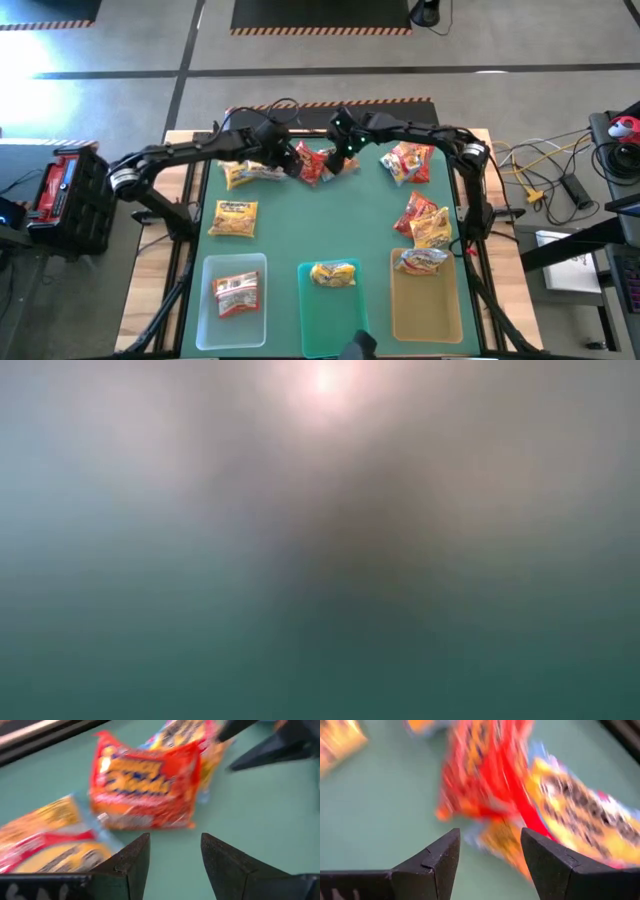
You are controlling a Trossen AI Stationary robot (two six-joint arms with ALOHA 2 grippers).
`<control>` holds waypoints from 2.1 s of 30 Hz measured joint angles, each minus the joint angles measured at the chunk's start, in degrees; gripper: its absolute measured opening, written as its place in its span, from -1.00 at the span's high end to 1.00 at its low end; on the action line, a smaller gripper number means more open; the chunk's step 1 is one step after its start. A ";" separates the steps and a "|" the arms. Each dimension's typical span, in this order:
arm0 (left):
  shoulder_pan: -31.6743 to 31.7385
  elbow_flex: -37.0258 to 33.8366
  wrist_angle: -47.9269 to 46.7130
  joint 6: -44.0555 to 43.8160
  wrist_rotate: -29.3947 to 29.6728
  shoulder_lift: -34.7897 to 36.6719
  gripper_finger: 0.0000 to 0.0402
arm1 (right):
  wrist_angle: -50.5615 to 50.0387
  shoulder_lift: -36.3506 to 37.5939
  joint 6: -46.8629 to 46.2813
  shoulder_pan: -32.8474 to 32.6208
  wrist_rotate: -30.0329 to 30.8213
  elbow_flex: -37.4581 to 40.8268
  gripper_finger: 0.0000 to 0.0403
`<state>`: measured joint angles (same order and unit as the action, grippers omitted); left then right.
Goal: Sort Maruchan noodles
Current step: Put the orange noodle pack into the white bin
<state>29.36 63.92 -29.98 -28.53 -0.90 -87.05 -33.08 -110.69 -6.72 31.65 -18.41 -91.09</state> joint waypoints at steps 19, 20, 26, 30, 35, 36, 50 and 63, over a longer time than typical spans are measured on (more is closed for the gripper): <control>2.10 -18.17 30.69 -17.23 4.23 -0.17 0.35 | 11.71 -6.22 -10.13 4.01 -5.83 0.00 0.00; 2.13 -18.16 30.67 -17.23 4.35 -0.45 0.37 | 11.69 -6.63 -10.30 4.01 -6.03 0.00 0.00; 2.14 -15.82 30.53 -17.08 3.46 -5.60 0.49 | 12.99 -7.23 -11.56 4.01 -6.14 0.00 0.00; 2.14 -13.45 30.37 -17.01 2.80 -9.09 0.55 | 12.87 -7.23 -11.47 4.01 -6.26 0.00 0.00; 2.14 -12.22 29.82 -16.99 -0.18 -11.51 0.60 | 12.81 -7.62 -12.41 3.42 -9.90 0.00 0.00; 2.14 -12.22 29.85 -16.99 -0.56 -11.73 0.60 | 12.79 -7.67 -12.42 3.09 -10.28 0.00 0.00; 2.03 -12.16 28.59 -18.06 -1.66 -12.72 0.61 | 15.90 -7.67 -12.24 0.09 -9.98 0.00 0.00; 2.03 -12.24 29.27 -17.83 -1.62 -12.70 0.61 | 15.90 -9.99 -12.42 -2.44 -7.63 -0.13 0.24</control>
<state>31.40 51.68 -0.71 -46.35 -2.52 -99.74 -17.18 -120.68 -19.14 29.21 -26.04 -91.22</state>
